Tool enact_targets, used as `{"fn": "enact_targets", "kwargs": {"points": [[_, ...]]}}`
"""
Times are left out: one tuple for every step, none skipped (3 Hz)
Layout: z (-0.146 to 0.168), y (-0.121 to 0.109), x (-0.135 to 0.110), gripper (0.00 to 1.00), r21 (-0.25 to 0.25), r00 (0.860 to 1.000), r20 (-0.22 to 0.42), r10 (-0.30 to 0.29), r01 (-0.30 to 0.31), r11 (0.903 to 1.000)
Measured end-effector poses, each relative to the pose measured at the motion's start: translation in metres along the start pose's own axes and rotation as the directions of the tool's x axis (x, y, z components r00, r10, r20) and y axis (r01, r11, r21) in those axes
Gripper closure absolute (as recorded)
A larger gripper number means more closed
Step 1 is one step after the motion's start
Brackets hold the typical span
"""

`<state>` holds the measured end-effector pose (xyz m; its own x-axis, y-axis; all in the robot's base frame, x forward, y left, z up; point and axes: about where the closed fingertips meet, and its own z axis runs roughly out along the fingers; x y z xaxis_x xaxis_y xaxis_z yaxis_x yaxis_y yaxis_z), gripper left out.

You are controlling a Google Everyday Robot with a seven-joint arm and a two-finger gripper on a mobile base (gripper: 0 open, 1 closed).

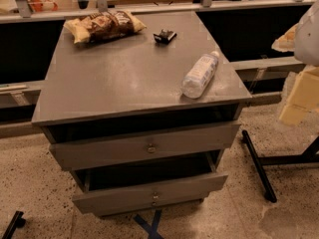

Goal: Pick rxbar chocolate

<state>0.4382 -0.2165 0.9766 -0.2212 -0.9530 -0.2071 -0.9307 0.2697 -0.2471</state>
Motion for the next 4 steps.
{"fn": "enact_targets", "kwargs": {"points": [[0.000,0.000,0.000,0.00,0.000,1.000,0.000,0.000,0.000,1.0000],[-0.004,-0.011,-0.007,0.00,0.028,1.000,0.026,-0.012,0.011,0.9995],[-0.004,-0.057,-0.026,0.00,0.070,0.987,0.159,-0.001,-0.010,0.9975],[0.008,-0.114,-0.039,0.00,0.084,0.932,0.355,0.065,-0.101,0.9914]]}}
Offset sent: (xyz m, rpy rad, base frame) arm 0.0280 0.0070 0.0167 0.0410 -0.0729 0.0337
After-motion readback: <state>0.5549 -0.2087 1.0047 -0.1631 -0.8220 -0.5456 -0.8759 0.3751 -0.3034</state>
